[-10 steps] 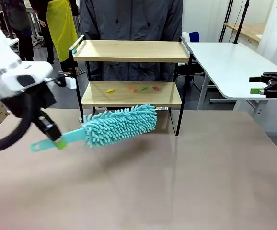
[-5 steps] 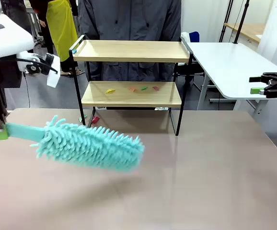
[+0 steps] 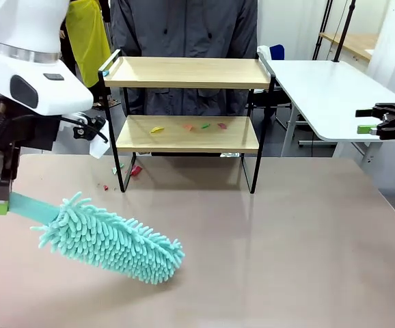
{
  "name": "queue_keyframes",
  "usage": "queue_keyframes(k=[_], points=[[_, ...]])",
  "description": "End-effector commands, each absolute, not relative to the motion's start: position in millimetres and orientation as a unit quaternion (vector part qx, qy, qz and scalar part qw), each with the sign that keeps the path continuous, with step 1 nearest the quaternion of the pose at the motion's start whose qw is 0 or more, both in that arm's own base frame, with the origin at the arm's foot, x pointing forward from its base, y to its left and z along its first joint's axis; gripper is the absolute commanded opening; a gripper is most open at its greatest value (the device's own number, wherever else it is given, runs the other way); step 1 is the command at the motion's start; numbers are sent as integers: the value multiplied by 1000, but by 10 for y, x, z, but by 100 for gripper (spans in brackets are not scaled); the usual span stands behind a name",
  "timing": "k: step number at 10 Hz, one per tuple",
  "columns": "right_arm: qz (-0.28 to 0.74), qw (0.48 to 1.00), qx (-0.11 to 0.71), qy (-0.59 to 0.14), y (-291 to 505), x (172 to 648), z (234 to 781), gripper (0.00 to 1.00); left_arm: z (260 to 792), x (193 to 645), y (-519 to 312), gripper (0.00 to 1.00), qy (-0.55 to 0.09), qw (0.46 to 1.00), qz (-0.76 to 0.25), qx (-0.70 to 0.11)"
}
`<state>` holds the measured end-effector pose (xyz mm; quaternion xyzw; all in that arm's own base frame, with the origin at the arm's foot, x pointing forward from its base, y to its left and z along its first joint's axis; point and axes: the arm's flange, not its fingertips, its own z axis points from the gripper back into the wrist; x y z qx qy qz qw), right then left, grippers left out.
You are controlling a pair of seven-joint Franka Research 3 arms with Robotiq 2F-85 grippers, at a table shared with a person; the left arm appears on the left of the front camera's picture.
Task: Clean the shelf.
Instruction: Clean the specific section of the Shelf indicated by the human with the Duster.
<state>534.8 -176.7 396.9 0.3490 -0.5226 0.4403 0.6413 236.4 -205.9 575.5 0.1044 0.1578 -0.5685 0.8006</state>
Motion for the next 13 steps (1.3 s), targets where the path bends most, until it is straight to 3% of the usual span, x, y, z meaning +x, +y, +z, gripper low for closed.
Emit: queue_keyframes(k=[1, 13], points=[[442, 641, 347, -523, -1750, 5348, 3991, 100, 5874, 2328, -1964, 13, 132, 805, -570, 98], [442, 641, 347, -523, -1750, 5348, 3991, 100, 5874, 2328, -1964, 13, 132, 805, -570, 98]])
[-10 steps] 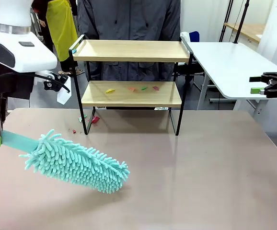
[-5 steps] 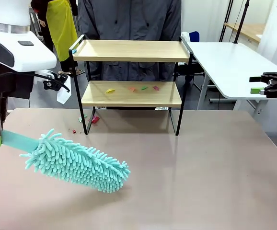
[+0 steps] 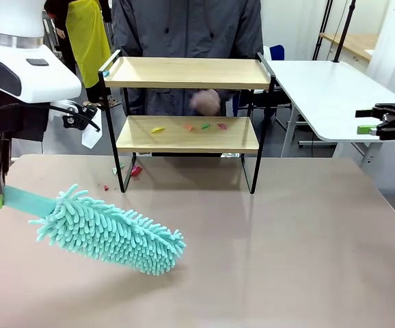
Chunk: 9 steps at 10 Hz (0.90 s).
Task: Clean the shelf.
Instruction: Clean the specific section of the Shelf indicated by the human with the Duster.
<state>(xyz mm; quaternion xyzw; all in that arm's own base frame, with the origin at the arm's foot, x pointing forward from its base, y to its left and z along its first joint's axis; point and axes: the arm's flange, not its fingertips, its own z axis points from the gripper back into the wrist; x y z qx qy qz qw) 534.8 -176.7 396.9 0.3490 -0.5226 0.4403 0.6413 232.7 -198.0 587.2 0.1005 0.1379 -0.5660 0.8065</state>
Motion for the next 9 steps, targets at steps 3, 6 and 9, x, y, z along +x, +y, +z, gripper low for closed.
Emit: queue_keyframes(k=[3, 6, 9], points=[[442, 641, 347, -523, -1750, 5348, 3991, 100, 5874, 2328, -1964, 13, 132, 805, -570, 98], [442, 641, 347, -523, -1750, 5348, 3991, 100, 5874, 2328, -1964, 13, 132, 805, -570, 98], [442, 641, 347, -523, -1750, 5348, 3991, 100, 5874, 2328, -1964, 13, 132, 805, -570, 98]])
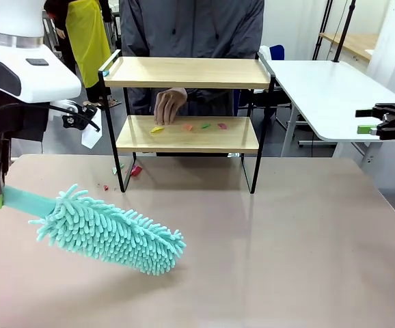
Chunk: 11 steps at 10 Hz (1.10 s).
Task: Clean the shelf.
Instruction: Clean the specific section of the Shelf indicated by the human with the Duster.
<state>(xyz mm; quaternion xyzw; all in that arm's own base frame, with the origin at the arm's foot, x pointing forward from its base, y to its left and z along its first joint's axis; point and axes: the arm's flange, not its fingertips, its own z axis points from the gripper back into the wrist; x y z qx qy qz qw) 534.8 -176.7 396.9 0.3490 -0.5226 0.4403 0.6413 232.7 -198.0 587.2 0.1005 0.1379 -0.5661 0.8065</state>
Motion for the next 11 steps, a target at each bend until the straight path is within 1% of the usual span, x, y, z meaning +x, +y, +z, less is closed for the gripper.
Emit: queue_keyframes(k=[1, 8, 9, 11], points=[[442, 641, 347, -523, -1750, 5348, 3991, 100, 5874, 2328, -1964, 13, 132, 805, -570, 98], [442, 641, 347, -523, -1750, 5348, 3991, 100, 5872, 2327, -1980, 13, 138, 806, -566, 100], [442, 641, 347, -523, -1750, 5348, 3991, 100, 5817, 2394, -2028, 13, 60, 836, -543, 58], [442, 641, 347, -523, -1750, 5348, 3991, 100, 5718, 2548, -2092, 13, -28, 851, -525, -15]])
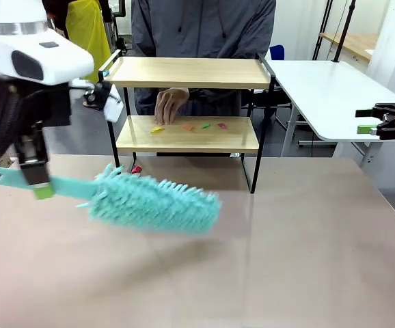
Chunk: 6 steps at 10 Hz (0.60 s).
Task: Clean the shelf.
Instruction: Clean the specific section of the Shelf indicated by the human with the Duster.
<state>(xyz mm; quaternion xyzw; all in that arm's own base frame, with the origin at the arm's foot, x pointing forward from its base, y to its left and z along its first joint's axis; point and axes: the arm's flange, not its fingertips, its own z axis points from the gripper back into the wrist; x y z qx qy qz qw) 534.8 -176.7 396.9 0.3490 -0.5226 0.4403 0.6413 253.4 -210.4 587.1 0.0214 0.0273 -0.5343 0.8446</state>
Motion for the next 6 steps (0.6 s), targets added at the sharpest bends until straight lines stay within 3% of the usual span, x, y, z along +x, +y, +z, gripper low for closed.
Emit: queue_keyframes(k=[1, 4, 6], points=[[442, 641, 347, -523, -1750, 5348, 3991, 100, 5635, 2553, -2177, 13, -60, 855, -512, -45], [442, 641, 347, -523, -1750, 5348, 3991, 100, 5501, 2525, -2653, 13, -170, 879, -440, -65], [442, 641, 347, -523, -1750, 5348, 3991, 100, 5343, 2577, -2994, 13, -227, 894, -384, -33]])
